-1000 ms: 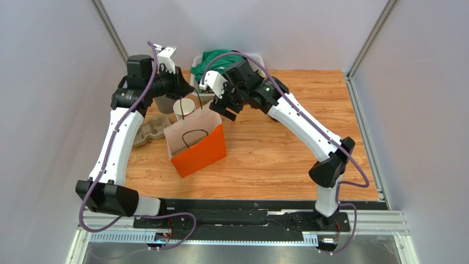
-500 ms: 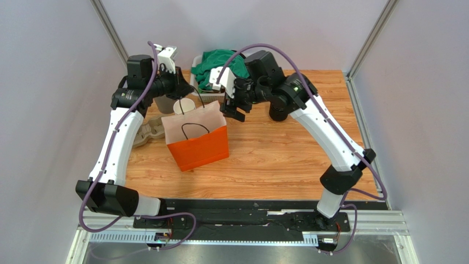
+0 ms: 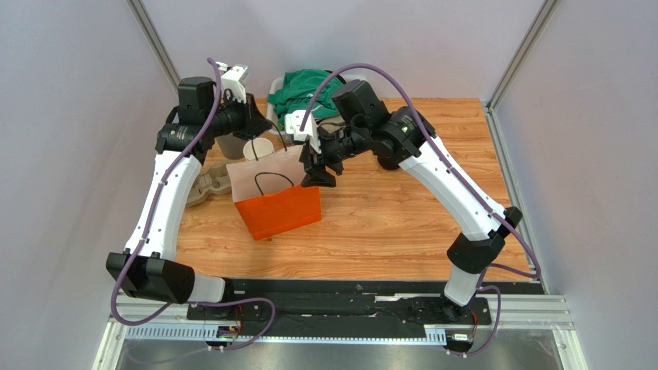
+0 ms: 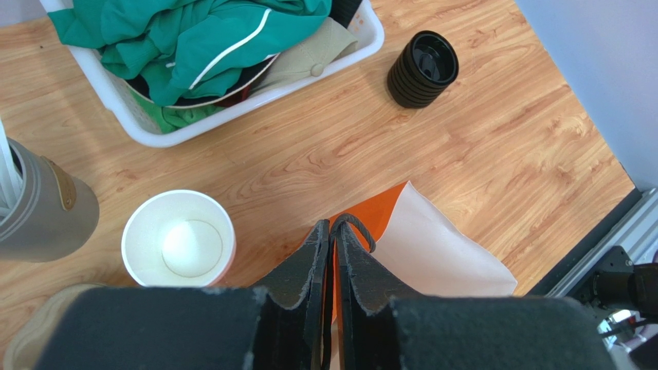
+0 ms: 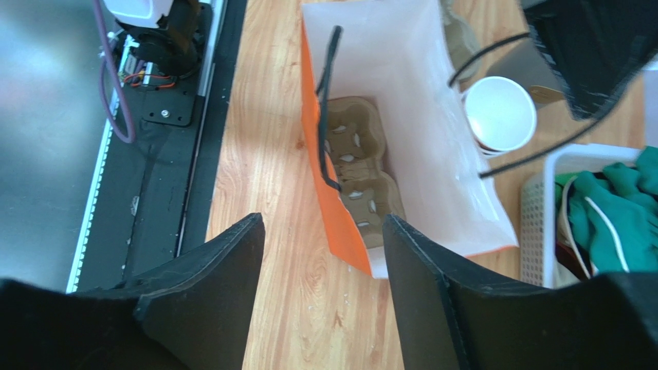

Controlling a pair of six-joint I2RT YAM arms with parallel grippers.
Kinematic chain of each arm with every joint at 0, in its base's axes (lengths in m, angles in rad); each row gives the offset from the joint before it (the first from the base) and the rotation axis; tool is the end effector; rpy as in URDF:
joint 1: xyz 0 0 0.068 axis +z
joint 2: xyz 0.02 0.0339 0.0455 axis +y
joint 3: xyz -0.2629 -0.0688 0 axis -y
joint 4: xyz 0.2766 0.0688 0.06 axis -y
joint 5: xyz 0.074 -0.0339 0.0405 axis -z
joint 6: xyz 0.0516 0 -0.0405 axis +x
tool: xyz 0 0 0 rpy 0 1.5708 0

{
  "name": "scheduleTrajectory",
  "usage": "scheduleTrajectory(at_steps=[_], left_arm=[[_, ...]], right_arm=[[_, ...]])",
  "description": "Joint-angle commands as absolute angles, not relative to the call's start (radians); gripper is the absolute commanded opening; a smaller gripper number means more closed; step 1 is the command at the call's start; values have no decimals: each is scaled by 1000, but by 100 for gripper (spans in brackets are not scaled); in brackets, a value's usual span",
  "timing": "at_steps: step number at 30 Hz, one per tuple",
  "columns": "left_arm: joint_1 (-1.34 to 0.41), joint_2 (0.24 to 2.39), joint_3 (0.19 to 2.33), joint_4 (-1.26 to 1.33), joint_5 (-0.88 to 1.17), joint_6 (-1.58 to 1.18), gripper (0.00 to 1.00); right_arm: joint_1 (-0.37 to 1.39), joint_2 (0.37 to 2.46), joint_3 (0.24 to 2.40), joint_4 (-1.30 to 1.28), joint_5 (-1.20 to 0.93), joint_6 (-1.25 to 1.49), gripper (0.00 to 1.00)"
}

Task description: Pack the takeout coffee

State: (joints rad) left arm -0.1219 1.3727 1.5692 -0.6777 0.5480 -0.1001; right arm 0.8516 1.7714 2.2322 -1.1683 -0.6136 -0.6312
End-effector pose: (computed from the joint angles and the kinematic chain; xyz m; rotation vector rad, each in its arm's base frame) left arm 0.3267 -0.0671 0.4295 0.3656 2.0136 -0.6990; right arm 0.2291 0.3068 0.4723 -1.7424 1.4220 0.8135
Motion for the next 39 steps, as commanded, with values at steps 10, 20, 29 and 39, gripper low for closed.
scheduleTrajectory(at_steps=[10,20,29,39], left_arm=[[-118,1378,1578,-675,554,-75,15],[-121,1374,1586,-690,598,-49,4],[-173,1476,1860,-831,637,61,0],[-244,1594,2074,-874,653,8,0]], right_arm=[[930,1859,2252,-1074,-563,-543,51],[931,1879,2273,-1026,-493,-518,0],[927,1773,2312,-1055,-339,-566,0],[877,1678,2295,-1045,-282,-577,0]])
